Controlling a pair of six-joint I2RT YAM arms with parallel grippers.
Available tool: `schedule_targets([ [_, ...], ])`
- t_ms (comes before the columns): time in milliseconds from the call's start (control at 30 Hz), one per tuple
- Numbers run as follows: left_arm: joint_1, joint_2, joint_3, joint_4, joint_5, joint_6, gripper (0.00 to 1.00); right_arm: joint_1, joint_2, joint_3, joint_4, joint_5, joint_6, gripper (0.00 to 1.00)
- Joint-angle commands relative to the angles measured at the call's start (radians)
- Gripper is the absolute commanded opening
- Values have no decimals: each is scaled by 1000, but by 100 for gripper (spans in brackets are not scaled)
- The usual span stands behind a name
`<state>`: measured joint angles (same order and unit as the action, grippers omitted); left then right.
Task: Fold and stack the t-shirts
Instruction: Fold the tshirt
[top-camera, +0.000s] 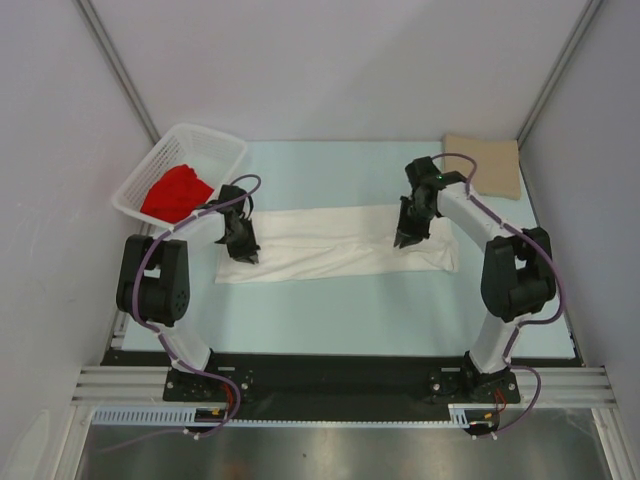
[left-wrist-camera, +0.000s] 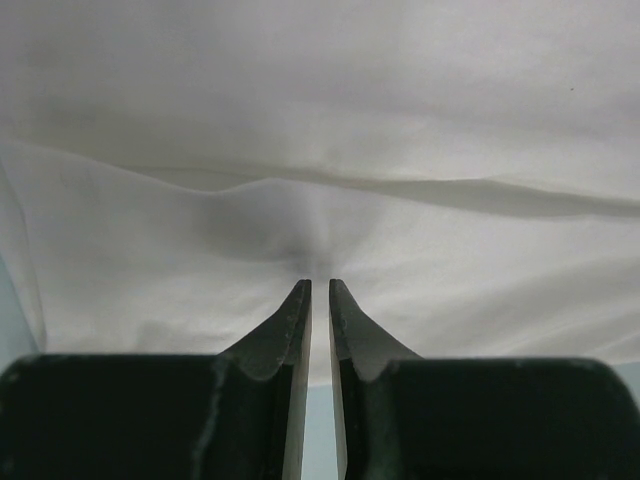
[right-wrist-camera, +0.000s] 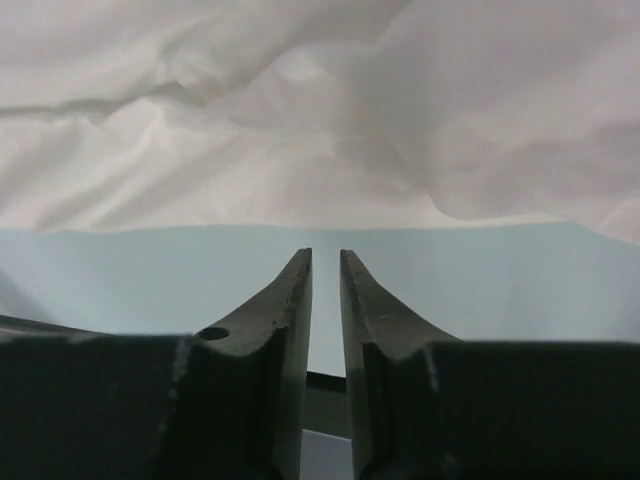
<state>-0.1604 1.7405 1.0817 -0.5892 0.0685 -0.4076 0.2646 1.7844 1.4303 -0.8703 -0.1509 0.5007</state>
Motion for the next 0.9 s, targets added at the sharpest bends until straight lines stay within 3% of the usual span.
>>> schedule_targets([
  [0,5,-32,24,2,25,26,17,59,58,38,-67,63,-113,22],
  [167,5,-25,30,-3,30,29,17,114,133,74,-70,190,-191,35],
  [367,5,-29,18,-1,28,33,17,128,179,101,-76,272,-234,42],
  [867,9,-29,0,5,27,36,17,124,290,228,-84,258,-199,40],
])
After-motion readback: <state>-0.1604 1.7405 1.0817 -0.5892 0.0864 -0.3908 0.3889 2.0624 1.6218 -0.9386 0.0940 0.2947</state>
